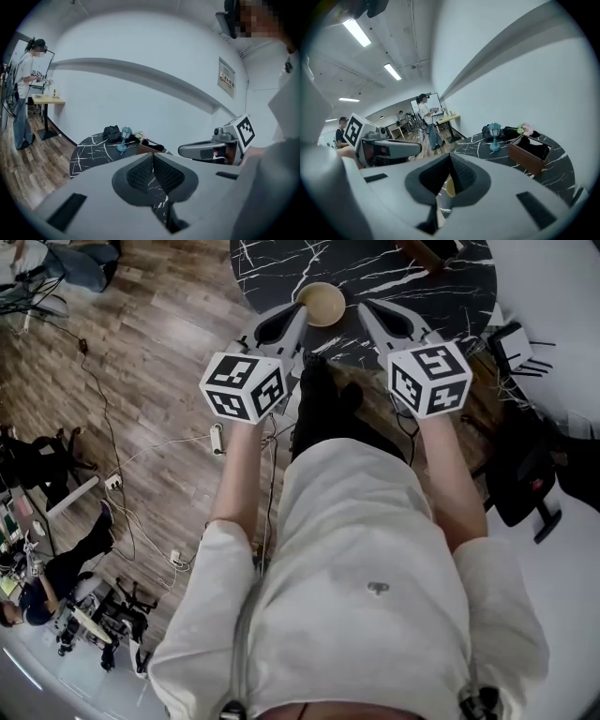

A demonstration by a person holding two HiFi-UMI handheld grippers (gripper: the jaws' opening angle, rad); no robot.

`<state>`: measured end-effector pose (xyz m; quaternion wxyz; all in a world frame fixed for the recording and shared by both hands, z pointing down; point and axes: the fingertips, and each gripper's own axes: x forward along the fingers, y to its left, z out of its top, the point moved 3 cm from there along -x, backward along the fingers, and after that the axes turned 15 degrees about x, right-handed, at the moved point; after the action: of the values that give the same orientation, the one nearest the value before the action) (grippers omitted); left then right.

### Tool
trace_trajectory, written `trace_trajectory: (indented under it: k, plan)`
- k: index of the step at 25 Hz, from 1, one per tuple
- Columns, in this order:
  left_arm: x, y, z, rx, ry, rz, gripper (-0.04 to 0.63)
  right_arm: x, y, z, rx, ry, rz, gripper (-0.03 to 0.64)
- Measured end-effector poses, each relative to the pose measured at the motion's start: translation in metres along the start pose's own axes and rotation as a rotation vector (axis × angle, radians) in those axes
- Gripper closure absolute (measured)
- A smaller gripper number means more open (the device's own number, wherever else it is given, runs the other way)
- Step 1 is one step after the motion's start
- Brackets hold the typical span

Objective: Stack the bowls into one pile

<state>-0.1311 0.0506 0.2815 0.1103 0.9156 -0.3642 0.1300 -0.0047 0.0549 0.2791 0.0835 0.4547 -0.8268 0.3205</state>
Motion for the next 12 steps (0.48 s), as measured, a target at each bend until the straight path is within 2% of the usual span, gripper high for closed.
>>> trace_trajectory:
  k: [12]
  plan:
    - [-0.025,0.000,0.042,0.053,-0.071,0.068,0.588,-0.036,0.023,0.052,-0.086,-0.136,0.060,0.614]
